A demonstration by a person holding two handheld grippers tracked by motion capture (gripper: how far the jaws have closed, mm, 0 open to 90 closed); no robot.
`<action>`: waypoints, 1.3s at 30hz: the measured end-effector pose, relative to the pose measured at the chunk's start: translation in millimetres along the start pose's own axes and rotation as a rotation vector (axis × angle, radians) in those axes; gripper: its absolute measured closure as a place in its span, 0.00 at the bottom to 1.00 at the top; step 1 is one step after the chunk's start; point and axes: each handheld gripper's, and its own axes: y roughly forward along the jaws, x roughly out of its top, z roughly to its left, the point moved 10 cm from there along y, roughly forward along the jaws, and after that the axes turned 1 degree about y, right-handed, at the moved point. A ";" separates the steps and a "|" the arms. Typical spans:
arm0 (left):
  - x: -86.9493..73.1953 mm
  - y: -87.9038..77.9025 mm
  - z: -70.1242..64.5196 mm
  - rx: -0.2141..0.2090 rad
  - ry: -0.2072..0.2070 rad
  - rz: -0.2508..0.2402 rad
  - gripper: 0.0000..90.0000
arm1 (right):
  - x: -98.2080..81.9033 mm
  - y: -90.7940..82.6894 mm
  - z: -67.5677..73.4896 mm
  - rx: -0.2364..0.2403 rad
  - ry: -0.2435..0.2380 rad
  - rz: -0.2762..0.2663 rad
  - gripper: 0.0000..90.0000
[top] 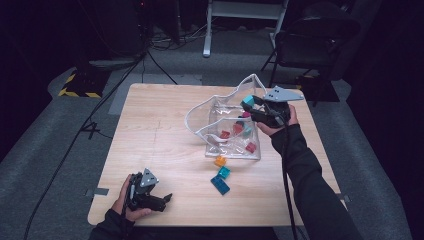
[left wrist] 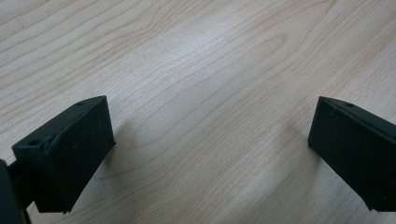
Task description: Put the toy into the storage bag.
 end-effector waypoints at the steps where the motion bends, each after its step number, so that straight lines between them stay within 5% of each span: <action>1: 0.0 0.0 0.0 0.000 0.000 0.000 0.01 | -0.6 0.2 -0.3 0.000 0.003 0.001 0.64; 22: 0.0 0.0 0.0 0.000 0.000 0.000 0.01 | -1.9 -30.5 -7.4 -0.003 0.016 -0.041 0.60; 39: 0.0 0.0 0.0 0.000 0.000 0.000 0.01 | -24.7 -71.5 6.4 0.037 -0.003 -0.062 0.60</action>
